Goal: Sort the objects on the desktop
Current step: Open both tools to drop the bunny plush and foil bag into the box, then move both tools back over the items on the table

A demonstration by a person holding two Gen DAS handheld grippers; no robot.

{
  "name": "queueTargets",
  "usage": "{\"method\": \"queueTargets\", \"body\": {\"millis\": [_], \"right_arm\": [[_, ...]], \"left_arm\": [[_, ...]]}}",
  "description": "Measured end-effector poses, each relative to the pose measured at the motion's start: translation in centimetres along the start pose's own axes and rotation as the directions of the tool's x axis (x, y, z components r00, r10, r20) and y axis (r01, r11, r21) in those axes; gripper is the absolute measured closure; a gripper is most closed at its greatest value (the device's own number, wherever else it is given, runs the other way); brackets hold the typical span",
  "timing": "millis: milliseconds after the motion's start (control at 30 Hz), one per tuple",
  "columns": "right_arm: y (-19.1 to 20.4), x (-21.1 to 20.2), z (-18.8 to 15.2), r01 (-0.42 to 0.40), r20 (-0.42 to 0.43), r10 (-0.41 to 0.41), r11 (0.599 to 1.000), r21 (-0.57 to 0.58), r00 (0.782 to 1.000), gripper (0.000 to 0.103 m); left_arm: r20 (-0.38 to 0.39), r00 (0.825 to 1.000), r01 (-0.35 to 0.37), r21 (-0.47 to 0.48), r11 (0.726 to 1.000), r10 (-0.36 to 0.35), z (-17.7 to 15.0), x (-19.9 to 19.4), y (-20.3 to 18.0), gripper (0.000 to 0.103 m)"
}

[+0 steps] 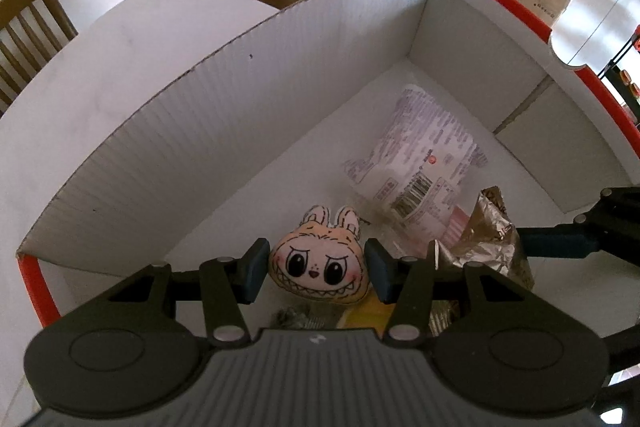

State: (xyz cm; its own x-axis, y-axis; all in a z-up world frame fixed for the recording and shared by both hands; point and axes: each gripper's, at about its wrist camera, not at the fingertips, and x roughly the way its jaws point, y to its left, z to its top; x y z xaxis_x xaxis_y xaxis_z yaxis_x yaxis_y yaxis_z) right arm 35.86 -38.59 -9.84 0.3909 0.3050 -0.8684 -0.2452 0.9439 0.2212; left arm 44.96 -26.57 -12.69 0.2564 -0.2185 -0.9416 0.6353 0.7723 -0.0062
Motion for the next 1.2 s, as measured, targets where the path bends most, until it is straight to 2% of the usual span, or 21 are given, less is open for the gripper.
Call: {"method": "queueTargets", "body": {"millis": [167,367,400,467,700,800,1200], "right_arm": [[-0.2,-0.1,0.0,0.002,0.001,-0.002,1.000,-0.004,1.000,0.040],[-0.3,-0.5,0.1,0.002,0.009,-0.002,1.000,-0.003,1.000,0.034],[-0.3,-0.6,0.1,0.002,0.011,-0.002,1.000,-0.003,1.000,0.030],[-0.4,-0.9,0.0,-0.001,0.021,0.002,1.000,-0.005,1.000,0.027],[0.0,-2.4,0.1,-0.005,0.061,0.006,1.000,-0.023,0.998,0.025],[0.3,-3.2,-0.1,-0.009,0.078,0.011,0.999,-0.032,0.997,0.025],[1.1,-7.0,-0.9,-0.064,0.145,0.076,0.994,-0.089,0.986,0.021]], "left_arm": [[-0.018,1.000,-0.006,0.002,1.000,0.006,0.2,0.1,-0.3,0.050],[0.003,1.000,-0.004,-0.009,1.000,0.004,0.1,-0.5,-0.2,0.032],[0.010,1.000,-0.002,-0.013,1.000,0.002,0.0,-0.7,-0.1,0.032],[0.030,1.000,0.007,-0.023,1.000,-0.006,-0.4,-1.3,-0.1,0.032],[0.102,0.995,0.019,-0.050,0.999,-0.014,-1.3,-3.8,0.4,0.032],[0.130,0.991,0.019,-0.070,0.997,-0.010,-0.8,-4.7,-0.3,0.032],[0.268,0.963,0.039,-0.160,0.986,0.005,-4.3,-9.8,-0.4,0.032]]}}
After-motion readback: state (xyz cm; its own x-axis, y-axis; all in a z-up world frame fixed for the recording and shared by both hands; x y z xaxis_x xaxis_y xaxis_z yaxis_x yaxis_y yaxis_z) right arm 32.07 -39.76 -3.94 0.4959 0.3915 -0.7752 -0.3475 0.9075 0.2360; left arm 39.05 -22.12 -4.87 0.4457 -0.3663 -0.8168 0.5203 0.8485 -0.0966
